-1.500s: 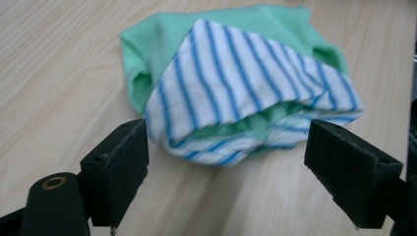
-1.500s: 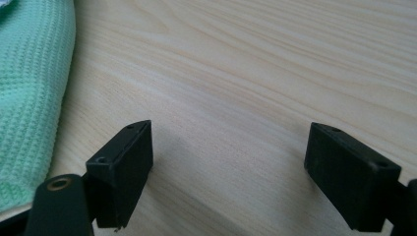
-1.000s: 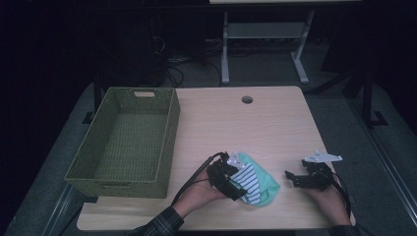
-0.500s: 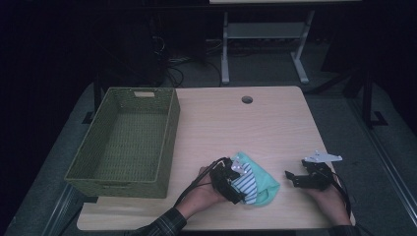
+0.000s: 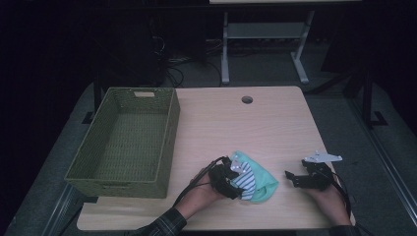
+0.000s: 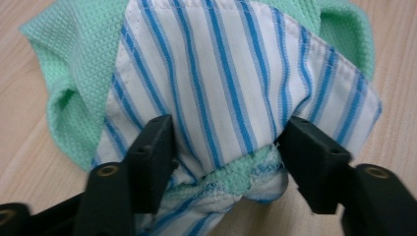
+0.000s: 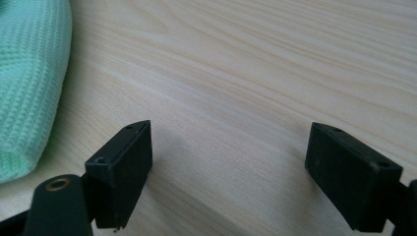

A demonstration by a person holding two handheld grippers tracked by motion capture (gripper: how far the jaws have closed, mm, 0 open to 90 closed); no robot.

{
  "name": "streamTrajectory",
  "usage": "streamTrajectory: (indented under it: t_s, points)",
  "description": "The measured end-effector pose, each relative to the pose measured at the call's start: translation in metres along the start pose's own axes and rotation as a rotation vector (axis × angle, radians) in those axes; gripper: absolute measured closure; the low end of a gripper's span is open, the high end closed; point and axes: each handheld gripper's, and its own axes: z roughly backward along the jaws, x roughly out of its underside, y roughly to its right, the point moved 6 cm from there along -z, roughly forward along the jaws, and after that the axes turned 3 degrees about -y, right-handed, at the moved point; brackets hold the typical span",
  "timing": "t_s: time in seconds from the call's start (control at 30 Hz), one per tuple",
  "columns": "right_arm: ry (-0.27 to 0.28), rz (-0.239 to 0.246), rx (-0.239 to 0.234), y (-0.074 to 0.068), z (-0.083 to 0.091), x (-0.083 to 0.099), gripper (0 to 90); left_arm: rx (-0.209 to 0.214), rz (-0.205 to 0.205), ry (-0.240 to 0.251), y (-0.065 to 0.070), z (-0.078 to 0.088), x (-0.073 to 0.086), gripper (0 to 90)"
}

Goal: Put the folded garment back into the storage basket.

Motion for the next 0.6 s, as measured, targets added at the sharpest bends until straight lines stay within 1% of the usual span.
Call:
streamTrajectory:
  t_s: [0.13,0.17,0.2,0.33,0.53,0.6]
  points:
    - [0.000,0.000,0.000,0.0000,0.0000,0.0000,17.5,0.001,0.000,0.001,-0.0005,0.0013,0.0003,48.0]
    - [0.000,0.001,0.000,0.0001,0.0000,0.0000,17.5,0.003,0.006,0.002,-0.0006,0.0015,0.0005,48.0]
    - [0.000,0.000,0.000,0.0000,0.0000,0.0000,17.5,0.003,0.003,0.000,-0.0016,0.0024,0.0007,52.4]
    - [0.000,0.000,0.000,0.0001,0.0000,0.0000,17.5,0.009,0.007,0.004,-0.0039,0.0034,0.0016,60.4]
    - [0.000,0.001,0.000,0.0001,0.0000,0.0000,17.5,0.017,0.015,0.003,-0.0060,0.0043,0.0018,69.3]
    - [0.000,0.000,0.000,0.0001,0.0000,0.0000,17.5,0.023,0.012,0.000,-0.0063,0.0045,0.0016,70.3]
